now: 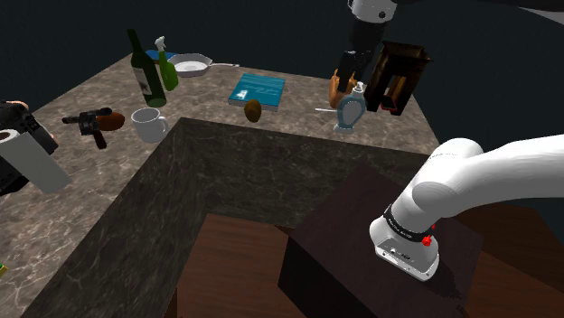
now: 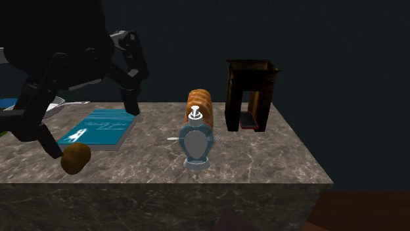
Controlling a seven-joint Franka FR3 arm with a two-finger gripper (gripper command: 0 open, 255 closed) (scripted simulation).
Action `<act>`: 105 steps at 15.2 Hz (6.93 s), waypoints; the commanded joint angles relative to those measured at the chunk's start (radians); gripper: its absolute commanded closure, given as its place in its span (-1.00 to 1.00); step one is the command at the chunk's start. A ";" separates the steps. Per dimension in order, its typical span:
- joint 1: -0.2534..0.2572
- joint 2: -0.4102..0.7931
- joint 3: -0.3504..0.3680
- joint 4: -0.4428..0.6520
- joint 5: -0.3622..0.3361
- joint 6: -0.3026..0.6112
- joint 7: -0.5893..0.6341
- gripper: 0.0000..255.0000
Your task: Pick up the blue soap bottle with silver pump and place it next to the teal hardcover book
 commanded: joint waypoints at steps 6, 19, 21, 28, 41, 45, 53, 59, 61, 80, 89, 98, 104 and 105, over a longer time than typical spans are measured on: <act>-0.024 0.081 -0.103 0.001 -0.074 0.057 -0.146 -1.00; -0.064 0.436 -0.344 0.158 -0.174 0.220 -0.518 -1.00; -0.068 0.506 -0.376 0.201 -0.170 0.242 -0.577 -1.00; -0.083 0.640 -0.427 0.252 -0.149 0.314 -0.681 -1.00; -0.087 0.654 -0.434 0.204 -0.149 0.376 -0.683 1.00; -0.086 0.655 -0.434 0.204 -0.149 0.376 -0.683 1.00; -0.085 0.641 -0.431 0.231 -0.151 0.336 -0.684 1.00; -0.083 0.620 -0.425 0.292 -0.155 0.255 -0.686 1.00; -0.082 0.614 -0.423 0.314 -0.155 0.228 -0.687 1.00; -0.076 0.613 -0.412 0.568 -0.147 -0.026 -0.713 1.00; -0.075 0.644 -0.413 0.722 -0.136 -0.149 -0.735 1.00; -0.079 0.701 -0.421 0.908 -0.117 -0.281 -0.766 1.00; -0.088 0.758 -0.432 1.059 -0.097 -0.378 -0.795 1.00; -0.090 0.770 -0.435 1.087 -0.093 -0.395 -0.800 1.00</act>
